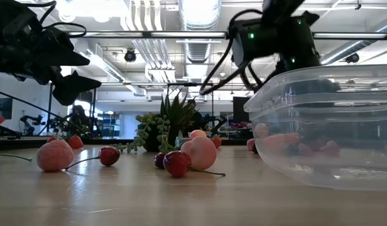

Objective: Pick and placing Produce into tupperware
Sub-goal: Put the cherry into the bin, then put the apricot into the bin

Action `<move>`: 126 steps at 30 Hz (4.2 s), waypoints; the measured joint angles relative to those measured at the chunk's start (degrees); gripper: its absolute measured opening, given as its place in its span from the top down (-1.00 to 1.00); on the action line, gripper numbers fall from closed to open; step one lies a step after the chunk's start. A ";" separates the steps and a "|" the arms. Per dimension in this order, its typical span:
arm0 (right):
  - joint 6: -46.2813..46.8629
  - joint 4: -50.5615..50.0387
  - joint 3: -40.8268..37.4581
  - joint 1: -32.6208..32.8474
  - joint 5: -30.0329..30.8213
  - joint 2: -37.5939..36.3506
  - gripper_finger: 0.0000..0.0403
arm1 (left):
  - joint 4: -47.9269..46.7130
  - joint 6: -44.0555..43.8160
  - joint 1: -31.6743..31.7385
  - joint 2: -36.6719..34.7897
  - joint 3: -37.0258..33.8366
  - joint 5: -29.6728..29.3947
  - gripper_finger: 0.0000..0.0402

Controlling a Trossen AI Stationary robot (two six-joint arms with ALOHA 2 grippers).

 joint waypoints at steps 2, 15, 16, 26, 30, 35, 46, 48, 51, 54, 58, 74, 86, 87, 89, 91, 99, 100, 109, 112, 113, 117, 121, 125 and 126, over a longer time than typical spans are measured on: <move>-0.56 -3.71 1.93 -0.16 1.32 -1.33 0.53 | 0.00 -0.01 0.00 0.00 0.00 0.01 -0.38; 6.01 -7.06 10.13 4.43 -7.58 -11.96 0.55 | 0.02 0.01 -0.01 -0.06 0.00 -0.01 -0.38; 7.44 -7.12 10.25 5.90 -7.71 -12.10 0.55 | 0.06 0.00 -0.01 -0.01 0.00 -0.01 -0.38; 16.33 1.99 9.38 17.08 -9.54 -7.31 0.55 | 0.06 0.00 0.01 0.00 0.00 -0.01 -0.38; 16.74 4.03 9.56 19.09 -10.43 -4.71 0.56 | 0.02 -0.01 0.01 -0.02 0.00 -0.01 -0.38; 15.18 4.21 9.53 20.53 -14.82 -1.87 0.48 | 0.02 0.00 0.01 0.00 0.00 0.00 -0.38; 14.53 -0.91 10.45 21.32 -9.65 -0.62 -0.04 | 0.03 -0.01 0.00 0.00 0.00 -0.01 -0.38; 14.70 -5.69 11.80 21.11 -6.45 -1.82 -0.13 | 0.00 0.00 -0.01 0.01 0.00 0.01 -0.38; 13.71 -9.33 12.22 19.35 -5.56 -4.30 -0.21 | 0.00 -0.01 -0.01 0.02 0.00 0.01 -0.38; 12.26 -10.48 10.53 16.10 -5.26 -6.99 -0.21 | 0.02 0.00 0.01 0.00 0.00 -0.01 -0.38; 9.08 -10.43 5.77 10.72 -2.90 -10.41 -0.16 | 0.01 0.00 -0.01 0.02 0.00 0.01 -0.38; -1.54 4.60 -13.45 -5.60 1.20 -11.58 -0.11 | 0.04 0.00 -0.01 -0.02 0.00 0.01 -0.38; -3.03 13.24 -19.05 -8.74 2.13 -11.09 -0.11 | 0.02 -0.01 0.01 0.02 0.00 -0.01 -0.38; -2.83 13.81 -19.27 -8.76 2.02 -11.08 -0.11 | 0.01 -0.01 -0.01 0.02 0.00 0.01 -0.38; -2.61 14.13 -19.32 -8.75 1.82 -11.08 -0.11 | 0.00 0.00 0.01 -0.03 0.00 0.01 -0.38; -2.61 14.19 -19.32 -8.75 1.78 -11.08 -0.09 | 0.02 0.01 0.00 -0.04 0.00 -0.01 -0.38; -2.43 14.25 -19.53 -8.75 2.04 -11.08 0.20 | 0.01 -0.01 0.00 0.00 0.00 0.00 -0.38; -2.43 14.27 -19.54 -8.75 2.09 -11.08 0.24 | 0.00 -0.01 -0.02 0.00 0.00 0.01 -0.38; -1.85 13.45 -18.67 -8.49 -1.18 -11.83 0.49 | 0.02 -0.01 -0.01 0.00 0.00 0.01 -0.38; -1.29 12.41 -16.10 -7.38 -2.35 -13.64 0.51 | 0.01 0.01 -0.02 0.02 0.00 -0.01 -0.38; -1.13 11.94 -14.86 -6.83 -2.39 -14.47 0.51 | 0.00 0.00 0.01 0.02 0.00 0.01 -0.38; -0.24 10.25 -8.76 -3.92 -3.93 -19.10 0.50 | 0.00 -0.01 0.00 0.00 0.00 0.01 -0.38; 1.75 8.98 -3.13 1.15 -7.28 -22.82 0.49 | -0.02 0.00 -0.01 0.00 0.00 0.01 -0.38; 6.19 6.66 -0.01 8.32 -7.36 -23.33 0.49 | 0.00 0.01 -0.01 0.00 0.00 0.01 -0.38; 7.38 6.41 0.35 10.30 -7.34 -22.75 0.49 | 0.03 -0.01 0.01 0.00 0.00 0.01 -0.38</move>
